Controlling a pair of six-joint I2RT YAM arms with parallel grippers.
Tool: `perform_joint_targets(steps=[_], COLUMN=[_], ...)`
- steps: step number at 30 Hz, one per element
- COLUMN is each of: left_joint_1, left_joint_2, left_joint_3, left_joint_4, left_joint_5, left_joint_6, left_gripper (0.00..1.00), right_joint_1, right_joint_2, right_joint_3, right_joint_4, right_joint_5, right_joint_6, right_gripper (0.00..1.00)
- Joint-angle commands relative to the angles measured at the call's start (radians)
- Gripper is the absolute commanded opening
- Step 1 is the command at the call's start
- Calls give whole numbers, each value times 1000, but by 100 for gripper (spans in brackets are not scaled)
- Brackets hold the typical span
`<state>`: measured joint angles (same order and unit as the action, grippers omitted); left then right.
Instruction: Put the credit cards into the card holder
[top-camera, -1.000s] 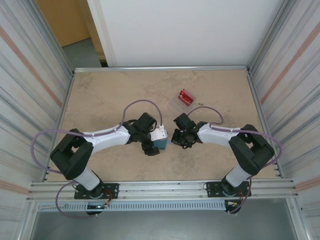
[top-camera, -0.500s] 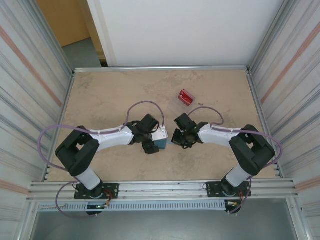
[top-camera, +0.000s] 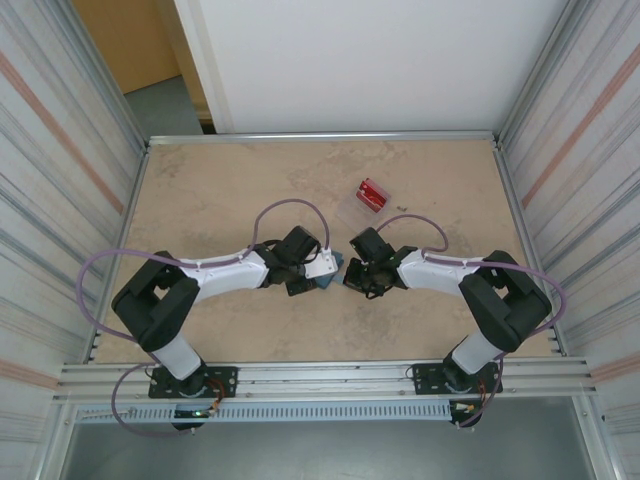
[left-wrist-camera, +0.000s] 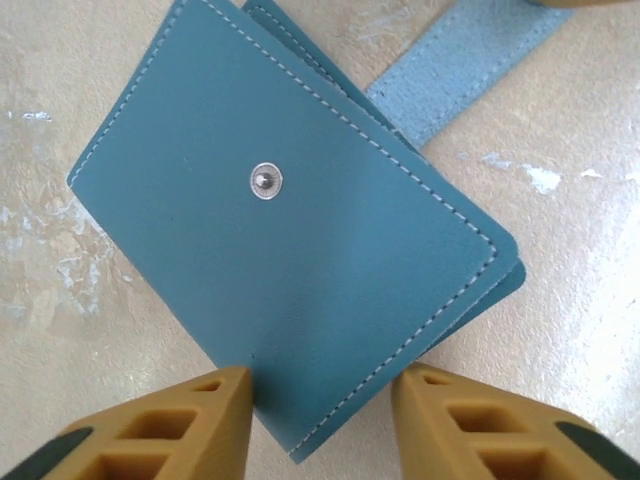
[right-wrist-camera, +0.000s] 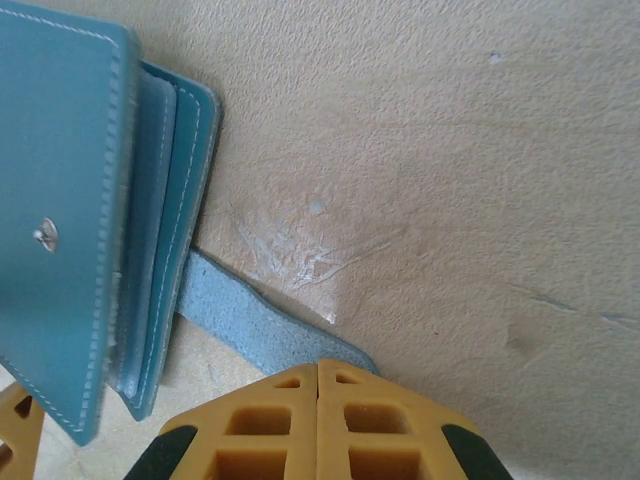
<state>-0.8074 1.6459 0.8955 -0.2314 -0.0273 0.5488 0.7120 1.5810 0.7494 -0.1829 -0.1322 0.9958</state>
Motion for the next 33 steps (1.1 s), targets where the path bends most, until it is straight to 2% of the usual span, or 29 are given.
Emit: perform_joint_targets(steps=[1, 7, 12, 21, 22, 23, 24, 29, 33], left_joint_1=[-7, -7, -6, 51, 51, 52, 50, 30, 28], left_joint_2=[4, 22, 17, -14, -15, -14, -17, -18, -14], left_joint_3=[22, 43, 64, 82, 75, 68, 63, 98, 67], left_joint_4=[-3, -3, -26, -82, -75, -68, -69, -117, -28], left_joint_5=[-11, -49, -68, 62, 65, 79, 97, 134, 120], left_joint_6=[-16, -56, -97, -231, -219, -188, -151, 117, 314], left_gripper=[35, 21, 1, 0, 10, 32, 49, 69, 69], right_joint_1=[-3, 3, 5, 3, 1, -2, -6, -5, -3], right_joint_2=[17, -9, -20, -73, -75, -71, -68, -52, -42], right_joint_3=[-41, -47, -45, -41, -41, -39, -36, -48, -47], right_joint_4=[-86, -83, -96, -119, -116, -118, -120, -101, -112], right_joint_5=[17, 22, 19, 29, 31, 30, 27, 21, 15], right_joint_6=[23, 27, 26, 14, 12, 9, 7, 15, 12], right_gripper=[2, 2, 2, 3, 3, 3, 3, 3, 3])
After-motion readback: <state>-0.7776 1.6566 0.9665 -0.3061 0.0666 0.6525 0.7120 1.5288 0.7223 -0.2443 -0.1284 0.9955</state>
